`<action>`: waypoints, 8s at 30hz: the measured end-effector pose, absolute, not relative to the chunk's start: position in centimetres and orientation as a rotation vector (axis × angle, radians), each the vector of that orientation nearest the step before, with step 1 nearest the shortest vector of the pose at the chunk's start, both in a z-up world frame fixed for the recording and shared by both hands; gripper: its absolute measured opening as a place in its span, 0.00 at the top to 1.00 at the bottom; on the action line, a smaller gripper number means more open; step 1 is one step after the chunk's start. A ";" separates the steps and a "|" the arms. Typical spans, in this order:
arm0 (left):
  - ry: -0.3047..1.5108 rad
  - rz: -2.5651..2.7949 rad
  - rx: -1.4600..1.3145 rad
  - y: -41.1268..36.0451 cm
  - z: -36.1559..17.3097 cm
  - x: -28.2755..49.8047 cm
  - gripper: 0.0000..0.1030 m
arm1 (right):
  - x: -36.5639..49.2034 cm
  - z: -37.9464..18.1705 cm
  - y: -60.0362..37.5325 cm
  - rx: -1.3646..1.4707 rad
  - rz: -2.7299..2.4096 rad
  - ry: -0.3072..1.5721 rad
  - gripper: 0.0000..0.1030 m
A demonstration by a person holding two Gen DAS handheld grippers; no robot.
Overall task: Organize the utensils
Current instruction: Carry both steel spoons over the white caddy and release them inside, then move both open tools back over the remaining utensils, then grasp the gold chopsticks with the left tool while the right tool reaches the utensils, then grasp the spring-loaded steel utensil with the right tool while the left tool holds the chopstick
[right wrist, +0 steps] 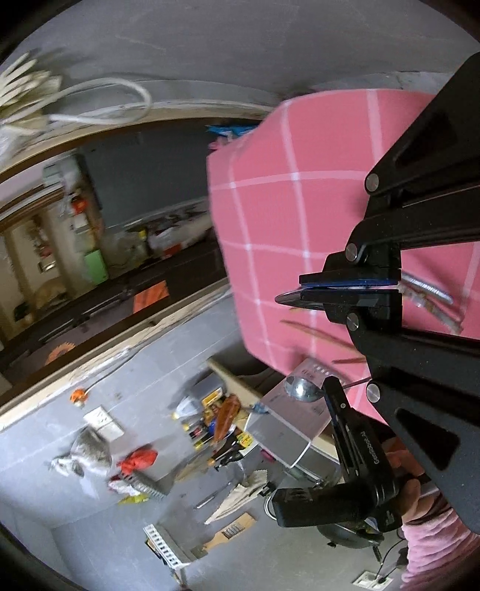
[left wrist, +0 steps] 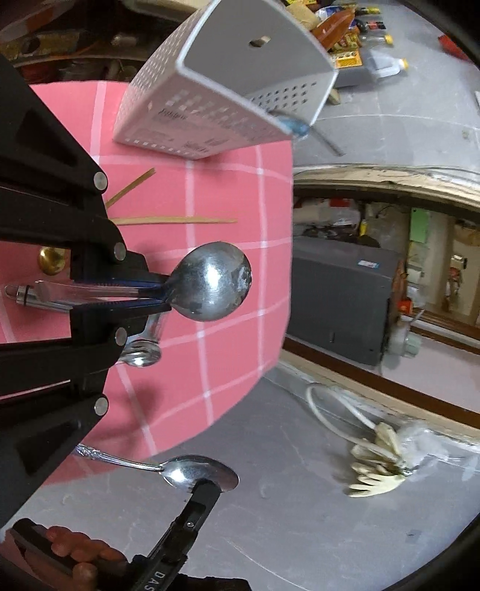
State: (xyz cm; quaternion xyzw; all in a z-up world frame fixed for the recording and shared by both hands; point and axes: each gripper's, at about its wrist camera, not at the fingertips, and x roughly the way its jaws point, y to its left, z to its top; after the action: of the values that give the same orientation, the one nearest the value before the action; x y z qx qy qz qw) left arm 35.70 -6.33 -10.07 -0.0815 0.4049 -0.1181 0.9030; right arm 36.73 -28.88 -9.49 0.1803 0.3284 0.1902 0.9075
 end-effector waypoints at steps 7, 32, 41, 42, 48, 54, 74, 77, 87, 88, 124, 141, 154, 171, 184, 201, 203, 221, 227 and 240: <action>0.768 -0.242 -0.205 -4.2 -6.8 35.2 0.94 | 36.6 -6.3 -27.0 0.362 0.419 0.611 0.98; 0.439 -0.004 -0.232 8.5 2.8 37.6 0.94 | 42.7 2.7 -12.3 0.249 0.519 0.270 0.98; 0.371 0.010 -0.246 10.3 0.0 38.4 0.94 | 43.8 1.6 -7.8 0.116 0.509 0.173 0.98; 0.375 0.009 -0.244 10.3 -0.6 38.5 0.94 | 43.8 1.1 -7.4 0.096 0.515 0.176 0.98; 0.435 0.001 -0.212 10.0 -3.3 38.7 0.94 | 44.2 -1.2 -6.1 0.064 0.546 0.241 0.98; 0.469 -0.025 -0.228 10.3 -5.0 38.6 0.94 | 44.3 -3.3 -5.6 0.049 0.568 0.292 0.98; 0.564 -0.143 -0.269 11.0 -6.3 38.2 0.91 | 44.1 -6.5 -5.6 0.052 0.638 0.422 0.97; 0.565 -0.150 -0.249 10.7 -6.1 37.9 0.87 | 43.9 -6.6 -5.9 0.063 0.643 0.432 0.97; 0.525 -0.138 -0.266 10.3 -5.0 36.1 0.71 | 42.5 -5.9 -8.4 0.126 0.584 0.415 0.65; 0.515 -0.136 -0.262 10.1 -4.8 35.9 0.65 | 42.1 -5.7 -8.9 0.134 0.567 0.407 0.62; 0.396 -0.061 -0.175 -3.1 -3.7 26.5 0.00 | 29.7 -2.2 -26.0 0.135 0.199 0.302 0.01; 0.685 -0.071 -0.231 -4.5 -11.7 29.6 0.12 | 34.2 -11.2 -28.6 0.177 0.303 0.614 0.01; 0.834 -0.002 -0.298 -4.7 -16.2 32.4 0.37 | 37.6 -16.2 -27.8 0.223 0.405 0.768 0.30; 0.920 0.143 -0.423 -3.3 -19.6 35.1 0.61 | 41.1 -20.6 -26.1 0.247 0.447 0.939 0.68; 0.951 0.181 -0.513 -2.4 -20.4 36.1 0.74 | 41.1 -21.5 -24.2 0.318 0.510 1.018 0.71; 1.017 0.111 -0.535 -4.5 -20.5 36.6 0.93 | 42.7 -23.1 -22.3 0.389 0.432 1.140 0.79; 1.012 0.098 -0.530 -4.3 -20.2 36.3 0.93 | 42.8 -23.2 -22.3 0.391 0.421 1.147 0.79; 0.936 -0.001 -0.437 -3.9 -17.1 34.2 0.93 | 41.4 -22.7 -23.0 0.511 0.375 1.142 0.91; 0.901 -0.047 -0.388 -3.7 -15.4 33.4 0.93 | 39.6 -21.2 -23.8 0.552 0.389 1.078 0.91; 0.890 -0.138 -0.306 -3.5 -13.9 32.6 0.93 | 36.7 -19.0 -24.8 0.578 0.356 0.984 0.92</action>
State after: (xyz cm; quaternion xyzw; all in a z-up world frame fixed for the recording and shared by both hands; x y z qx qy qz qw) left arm 32.59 -3.45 -13.91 -0.1474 0.4286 -0.0667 0.8889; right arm 36.72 -24.83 -18.95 0.2723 0.4633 0.1674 0.8265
